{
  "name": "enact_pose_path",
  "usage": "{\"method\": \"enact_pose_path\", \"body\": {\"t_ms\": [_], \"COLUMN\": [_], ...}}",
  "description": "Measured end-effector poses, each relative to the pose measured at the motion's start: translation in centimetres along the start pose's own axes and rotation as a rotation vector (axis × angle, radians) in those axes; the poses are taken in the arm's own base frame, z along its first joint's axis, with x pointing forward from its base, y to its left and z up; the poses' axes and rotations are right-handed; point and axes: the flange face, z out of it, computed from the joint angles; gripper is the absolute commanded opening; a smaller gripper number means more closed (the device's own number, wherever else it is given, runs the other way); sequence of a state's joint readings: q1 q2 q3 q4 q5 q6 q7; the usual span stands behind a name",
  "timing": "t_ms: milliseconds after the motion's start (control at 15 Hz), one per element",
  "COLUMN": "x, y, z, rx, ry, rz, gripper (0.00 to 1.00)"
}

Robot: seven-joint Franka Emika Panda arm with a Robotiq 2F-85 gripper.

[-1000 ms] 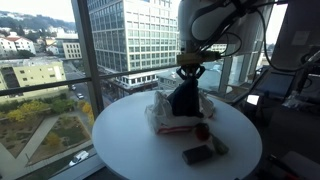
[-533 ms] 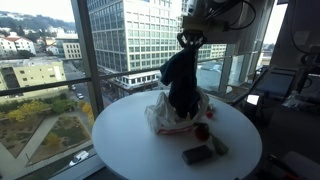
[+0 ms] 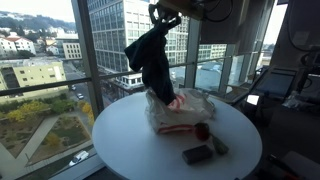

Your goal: Remove the items from the plastic, then place them on the table

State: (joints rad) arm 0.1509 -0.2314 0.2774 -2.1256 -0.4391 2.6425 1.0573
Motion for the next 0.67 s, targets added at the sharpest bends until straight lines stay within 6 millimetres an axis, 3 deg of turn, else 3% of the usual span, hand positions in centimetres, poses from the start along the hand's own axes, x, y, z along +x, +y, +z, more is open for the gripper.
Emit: {"method": "enact_pose_path", "body": {"t_ms": [267,400,533,667], "x": [0.1,-0.1,-1.2,-3.4], "y": [-4.7,-6.1,-6.8,-7.0], "z": [-3.6,-3.8,-2.0,1.9], "rx": [0.147,0.228,0.28,0.303], "ry": [0.112,0.151,0.139,0.079], "rz": [-0.099,-0.136,-0.159,-0.174], "gripper": [0.03,0.03,0.03,0.03]}}
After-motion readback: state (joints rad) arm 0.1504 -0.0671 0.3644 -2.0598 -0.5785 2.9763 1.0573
